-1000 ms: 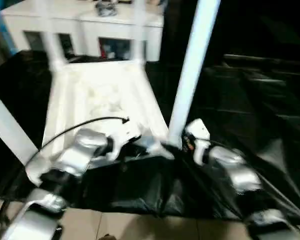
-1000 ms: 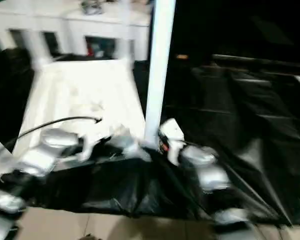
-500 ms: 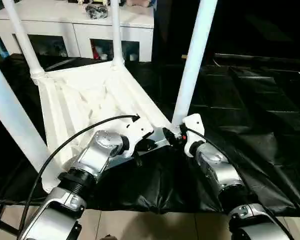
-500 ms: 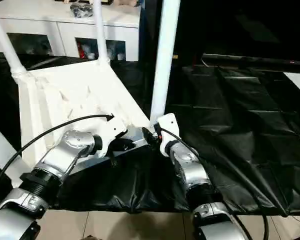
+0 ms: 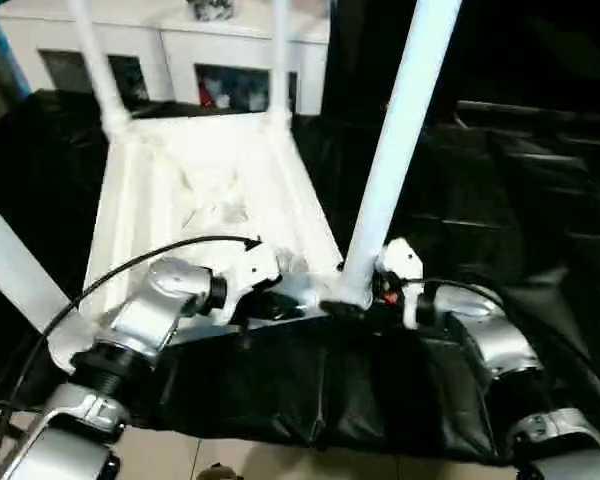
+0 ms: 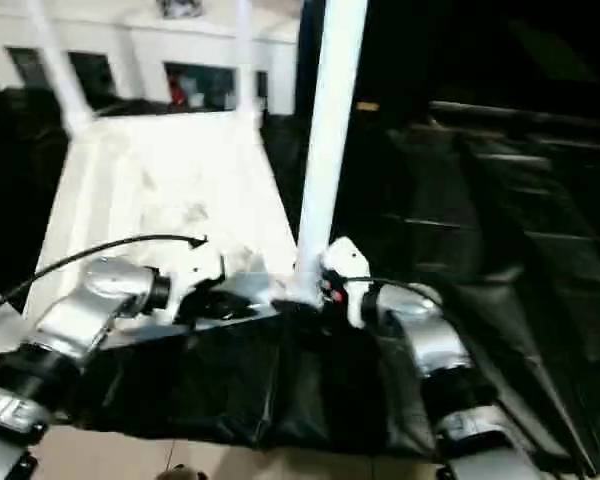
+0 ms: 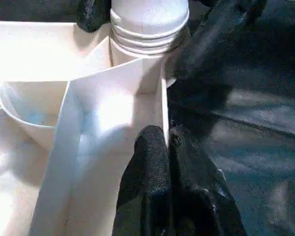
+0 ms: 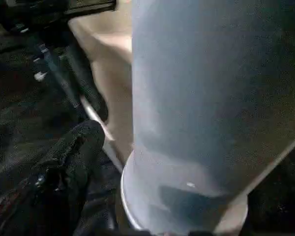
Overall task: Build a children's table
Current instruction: Rotate leg to tighten
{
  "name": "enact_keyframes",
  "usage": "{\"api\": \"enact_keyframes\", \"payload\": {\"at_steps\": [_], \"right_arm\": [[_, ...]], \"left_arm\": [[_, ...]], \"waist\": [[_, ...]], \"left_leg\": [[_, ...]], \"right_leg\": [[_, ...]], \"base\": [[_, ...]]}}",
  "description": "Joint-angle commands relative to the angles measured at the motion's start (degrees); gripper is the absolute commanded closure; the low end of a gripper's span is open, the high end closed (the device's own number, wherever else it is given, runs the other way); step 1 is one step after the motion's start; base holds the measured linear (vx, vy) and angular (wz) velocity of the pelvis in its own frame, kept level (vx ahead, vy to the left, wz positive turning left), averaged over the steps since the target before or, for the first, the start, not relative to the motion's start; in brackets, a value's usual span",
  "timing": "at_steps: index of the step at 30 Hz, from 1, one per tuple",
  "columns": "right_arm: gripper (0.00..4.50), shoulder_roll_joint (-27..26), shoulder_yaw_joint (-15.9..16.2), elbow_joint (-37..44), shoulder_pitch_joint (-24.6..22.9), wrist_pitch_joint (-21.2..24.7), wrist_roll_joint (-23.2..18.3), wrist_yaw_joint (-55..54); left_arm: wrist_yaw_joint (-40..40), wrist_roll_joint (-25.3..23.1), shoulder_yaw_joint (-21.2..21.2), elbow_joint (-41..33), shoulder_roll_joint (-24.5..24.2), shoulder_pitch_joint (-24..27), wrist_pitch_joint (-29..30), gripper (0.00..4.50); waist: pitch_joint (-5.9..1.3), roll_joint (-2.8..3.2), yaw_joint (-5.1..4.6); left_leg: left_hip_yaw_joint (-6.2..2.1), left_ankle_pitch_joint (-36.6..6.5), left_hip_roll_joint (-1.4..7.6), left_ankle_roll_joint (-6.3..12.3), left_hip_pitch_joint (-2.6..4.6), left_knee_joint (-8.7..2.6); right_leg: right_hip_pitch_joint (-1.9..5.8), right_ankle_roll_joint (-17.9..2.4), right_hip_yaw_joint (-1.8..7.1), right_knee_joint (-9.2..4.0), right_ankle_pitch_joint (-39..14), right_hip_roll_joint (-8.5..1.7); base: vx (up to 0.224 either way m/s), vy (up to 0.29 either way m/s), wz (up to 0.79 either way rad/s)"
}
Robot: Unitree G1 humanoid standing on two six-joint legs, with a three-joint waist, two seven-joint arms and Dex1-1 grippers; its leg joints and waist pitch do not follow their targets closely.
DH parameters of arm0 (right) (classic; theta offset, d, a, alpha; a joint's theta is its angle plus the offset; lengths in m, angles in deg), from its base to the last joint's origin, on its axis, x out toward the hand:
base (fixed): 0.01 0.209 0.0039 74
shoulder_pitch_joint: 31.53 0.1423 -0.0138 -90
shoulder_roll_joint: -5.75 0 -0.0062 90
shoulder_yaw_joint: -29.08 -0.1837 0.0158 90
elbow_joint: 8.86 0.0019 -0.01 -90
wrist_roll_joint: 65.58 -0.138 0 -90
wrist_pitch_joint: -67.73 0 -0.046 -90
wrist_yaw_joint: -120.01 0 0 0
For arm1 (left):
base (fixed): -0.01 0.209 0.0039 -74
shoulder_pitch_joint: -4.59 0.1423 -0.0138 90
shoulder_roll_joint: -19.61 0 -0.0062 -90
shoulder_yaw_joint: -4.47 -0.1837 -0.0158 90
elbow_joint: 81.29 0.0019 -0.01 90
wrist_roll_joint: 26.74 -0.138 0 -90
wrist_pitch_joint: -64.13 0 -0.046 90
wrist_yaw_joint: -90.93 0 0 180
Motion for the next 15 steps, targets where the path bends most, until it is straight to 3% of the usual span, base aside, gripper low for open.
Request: {"api": "enact_keyframes", "payload": {"at_steps": [1,4,6,8,12,15], "right_arm": [[0.48,0.65,2.14,-0.06,1.19,0.33,-0.38,4.18],[0.85,1.33,2.53,-0.88,2.31,0.08,-0.64,6.50],[0.85,1.28,2.34,-1.34,2.93,0.51,-0.99,7.36],[1.23,1.18,2.27,-1.46,3.22,1.07,-1.27,8.33],[1.53,0.86,2.57,-1.69,2.90,0.89,-1.15,10.09],[1.72,0.77,2.98,-1.99,2.50,0.91,-1.20,10.71]], "left_arm": [[4.46,0.75,-2.77,-0.79,-0.12,0.33,-0.84,4.50],[7.32,1.24,-3.42,-1.35,-1.54,0.34,-0.88,4.50],[8.58,1.54,-3.58,-1.53,-2.09,0.36,-0.73,4.50],[9.65,1.82,-3.60,-1.59,-2.43,0.41,-0.79,4.50],[10.73,1.45,-3.75,-0.87,-2.97,0.31,-1.79,4.50],[10.57,1.29,-3.56,-0.22,-2.93,0.08,-1.94,4.50]], "waist": [[-3.67,-0.33,-0.02],[-3.18,-0.18,0.17],[-2.97,-0.11,0.39],[-2.89,-0.10,0.56],[-3.14,-0.19,0.57],[-3.31,-0.35,0.62]], "left_leg": [[0.04,-3.04,1.45,5.81,0.52,-2.47],[0.07,-8.96,1.77,4.53,0.79,-2.91],[0.10,-12.40,2.04,2.31,1.09,-3.29],[0.18,-13.90,2.12,1.14,1.35,-3.46],[0.14,-12.65,2.08,0.53,1.19,-3.45],[0.27,-10.09,1.92,1.42,1.06,-3.10]], "right_leg": [[3.00,-15.68,2.14,-1.89,6.76,-2.46],[2.73,-14.87,2.17,-2.68,-1.77,-2.87],[2.51,-13.72,2.30,-3.24,-7.84,-2.99],[2.31,-13.12,2.43,-3.41,-9.84,-3.01],[2.49,-12.70,2.44,-3.08,-7.95,-3.02],[2.65,-13.56,2.41,-2.62,-3.77,-2.89]], "base": [[0.000,0.000,0.00],[0.000,0.000,0.00],[0.000,0.000,0.00],[0.000,0.000,0.00],[0.000,0.000,0.00],[0.000,0.000,0.00]]}}
